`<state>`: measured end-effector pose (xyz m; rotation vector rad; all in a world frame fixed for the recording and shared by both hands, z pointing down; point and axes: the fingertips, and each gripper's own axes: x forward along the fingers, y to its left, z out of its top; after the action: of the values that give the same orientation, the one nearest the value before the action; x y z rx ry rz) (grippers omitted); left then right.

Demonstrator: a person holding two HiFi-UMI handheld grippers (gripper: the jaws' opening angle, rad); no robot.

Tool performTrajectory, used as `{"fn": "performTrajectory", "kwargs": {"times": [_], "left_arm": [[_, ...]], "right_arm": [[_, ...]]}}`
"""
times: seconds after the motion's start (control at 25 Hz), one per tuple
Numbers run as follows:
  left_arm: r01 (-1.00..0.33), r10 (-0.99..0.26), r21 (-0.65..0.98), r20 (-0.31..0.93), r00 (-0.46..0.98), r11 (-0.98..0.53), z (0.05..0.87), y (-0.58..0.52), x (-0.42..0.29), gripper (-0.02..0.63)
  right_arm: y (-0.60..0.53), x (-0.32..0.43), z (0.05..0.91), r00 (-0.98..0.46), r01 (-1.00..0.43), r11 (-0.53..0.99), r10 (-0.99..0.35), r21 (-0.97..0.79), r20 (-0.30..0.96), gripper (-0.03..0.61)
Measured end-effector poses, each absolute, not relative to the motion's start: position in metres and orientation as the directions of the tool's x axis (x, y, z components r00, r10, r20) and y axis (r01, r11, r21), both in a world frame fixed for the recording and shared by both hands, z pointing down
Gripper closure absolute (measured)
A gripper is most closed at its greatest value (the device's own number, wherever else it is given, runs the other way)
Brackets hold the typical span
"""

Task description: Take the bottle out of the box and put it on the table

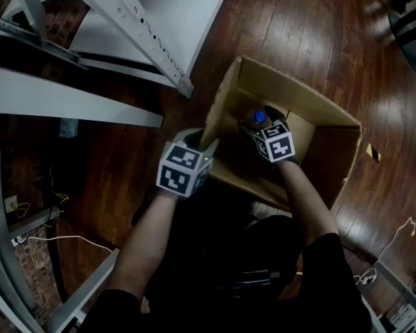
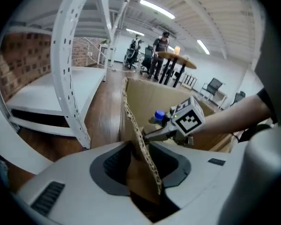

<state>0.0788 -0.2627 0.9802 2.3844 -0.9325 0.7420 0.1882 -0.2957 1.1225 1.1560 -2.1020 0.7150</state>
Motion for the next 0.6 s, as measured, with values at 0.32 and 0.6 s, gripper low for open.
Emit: {"fn": "performTrajectory", "kwargs": {"times": [0.32,0.6], "left_arm": [[-0.762,-0.493,0.254,0.634,0.596,-0.596,0.983,-0.266,0.069,0.549],[-0.759,-0.494,0.272,0.622,0.608,-0.592,0.983,-0.265,0.069,0.549]], "right_arm": [[-0.305,0.176,1.148,-0.409,-0.871,0.472,-0.539,-0.139,0.736,0.155],[-0.312,0.183,1.148,-0.365,-0.888,0.453,-0.598,-0.074,0.713,0.281]]}}
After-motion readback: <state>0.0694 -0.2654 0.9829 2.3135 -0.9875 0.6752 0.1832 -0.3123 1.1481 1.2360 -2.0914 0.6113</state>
